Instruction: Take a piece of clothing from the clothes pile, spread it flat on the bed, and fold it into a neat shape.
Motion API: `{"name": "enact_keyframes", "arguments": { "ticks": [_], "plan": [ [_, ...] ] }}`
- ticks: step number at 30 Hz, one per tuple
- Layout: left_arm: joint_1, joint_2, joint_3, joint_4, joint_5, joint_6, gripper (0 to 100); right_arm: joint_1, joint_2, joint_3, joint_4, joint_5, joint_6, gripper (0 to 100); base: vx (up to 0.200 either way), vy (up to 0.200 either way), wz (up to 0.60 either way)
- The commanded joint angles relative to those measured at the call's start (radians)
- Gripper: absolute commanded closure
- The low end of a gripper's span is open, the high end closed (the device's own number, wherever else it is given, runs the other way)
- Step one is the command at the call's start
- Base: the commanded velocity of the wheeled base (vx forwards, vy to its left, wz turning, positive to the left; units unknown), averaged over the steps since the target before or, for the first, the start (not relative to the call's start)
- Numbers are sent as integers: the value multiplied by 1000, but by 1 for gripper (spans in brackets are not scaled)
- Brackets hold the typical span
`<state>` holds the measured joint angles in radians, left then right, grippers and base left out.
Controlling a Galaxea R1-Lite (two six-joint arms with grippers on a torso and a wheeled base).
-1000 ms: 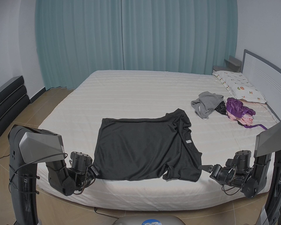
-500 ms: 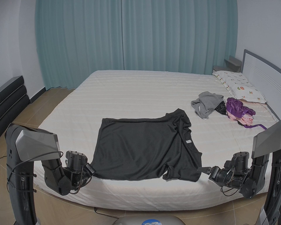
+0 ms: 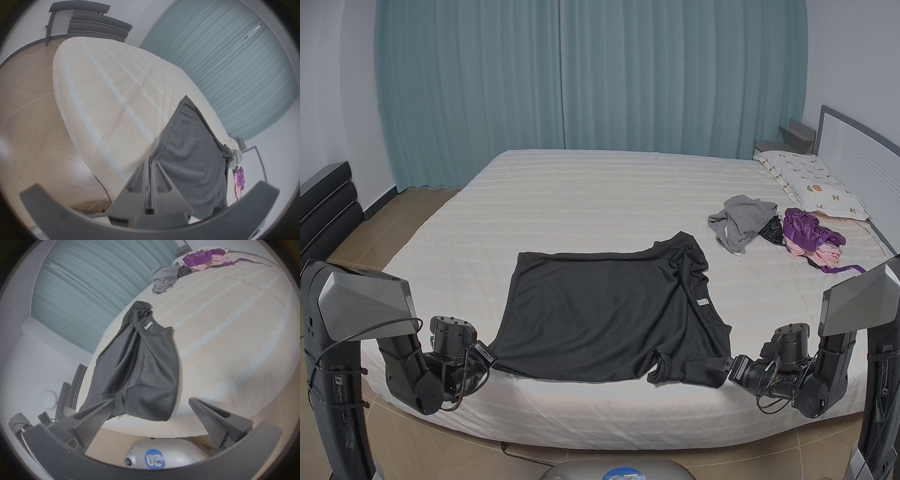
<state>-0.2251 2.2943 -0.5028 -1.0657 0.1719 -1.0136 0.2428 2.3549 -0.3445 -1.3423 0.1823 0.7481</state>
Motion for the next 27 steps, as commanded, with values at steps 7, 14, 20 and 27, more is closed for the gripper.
{"name": "enact_keyframes", "arguments": {
  "ticks": [7,14,20,27],
  "plan": [
    [9,-4,4,-11,-11,0,100,7,17,-166,134,-38,-6,100,0,0,0],
    [10,-2,-14,-13,-9,-2,100,-20,-9,-188,121,-30,0,100,0,0,0],
    [29,2,-37,-53,-8,-2,100,-37,-40,-300,134,-27,51,100,0,0,0],
    [33,45,-51,-137,1,3,100,-30,-17,-424,144,-41,56,100,0,0,0]
  ]
}}
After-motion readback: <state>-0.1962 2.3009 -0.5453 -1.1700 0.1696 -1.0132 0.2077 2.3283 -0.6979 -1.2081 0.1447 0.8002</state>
